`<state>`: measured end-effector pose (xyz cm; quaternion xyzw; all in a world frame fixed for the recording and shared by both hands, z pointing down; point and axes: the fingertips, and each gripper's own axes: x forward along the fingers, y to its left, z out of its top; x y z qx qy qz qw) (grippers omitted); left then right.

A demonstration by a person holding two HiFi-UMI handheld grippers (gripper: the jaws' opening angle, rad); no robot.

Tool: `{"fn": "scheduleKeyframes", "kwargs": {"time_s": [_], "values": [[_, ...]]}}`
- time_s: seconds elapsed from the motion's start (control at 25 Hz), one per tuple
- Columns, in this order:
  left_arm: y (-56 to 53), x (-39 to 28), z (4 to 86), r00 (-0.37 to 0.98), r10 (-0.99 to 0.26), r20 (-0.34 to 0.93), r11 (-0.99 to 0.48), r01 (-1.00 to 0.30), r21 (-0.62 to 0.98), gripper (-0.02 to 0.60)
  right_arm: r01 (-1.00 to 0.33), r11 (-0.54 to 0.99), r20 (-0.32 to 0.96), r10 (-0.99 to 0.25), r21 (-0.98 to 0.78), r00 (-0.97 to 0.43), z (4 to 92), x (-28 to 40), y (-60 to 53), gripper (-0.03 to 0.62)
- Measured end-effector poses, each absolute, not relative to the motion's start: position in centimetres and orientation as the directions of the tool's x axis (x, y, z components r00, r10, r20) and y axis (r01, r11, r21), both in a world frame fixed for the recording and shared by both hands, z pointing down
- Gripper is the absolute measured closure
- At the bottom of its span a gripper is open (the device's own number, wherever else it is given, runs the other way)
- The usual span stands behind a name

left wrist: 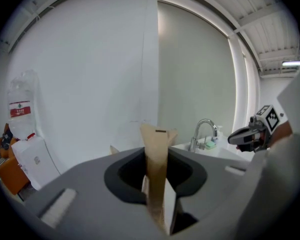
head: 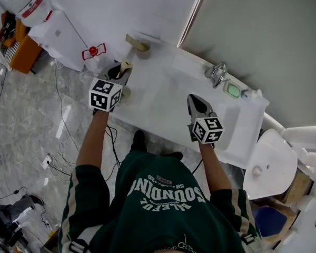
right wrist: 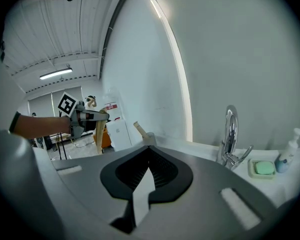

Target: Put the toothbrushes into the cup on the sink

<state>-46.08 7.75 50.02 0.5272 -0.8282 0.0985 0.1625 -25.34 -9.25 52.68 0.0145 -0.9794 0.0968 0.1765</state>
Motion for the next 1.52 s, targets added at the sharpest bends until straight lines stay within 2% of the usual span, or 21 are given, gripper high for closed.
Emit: {"fn": "scheduleKeyframes", "kwargs": {"time_s": [0.48, 1.16, 1.52], "values": [[8.5, -46.9, 54.8, -0.348, -0.854, 0.388, 0.404, -0.912, 0.072, 0.449, -0.111, 0.976, 0.373, -0.035, -0.185, -0.927, 53.8, -25.7, -8.7, 0.589], [9.3, -44.7, 64.1, -0.194, -0.808, 0.557, 0.276, -0.959, 0.065, 0.449, -0.201, 0.956, 0.382, -0.107, -0.215, -0.918, 55.5, -26.4, -6.9, 0.589], [9.4, -44.4, 64.0, -0.16, -0.804, 0.573, 0.236, -0.97, 0.061, 0.429, -0.214, 0.954, 0.387, -0.12, -0.211, -0.914, 55.0, -25.1, -7.3, 0.589]]}}
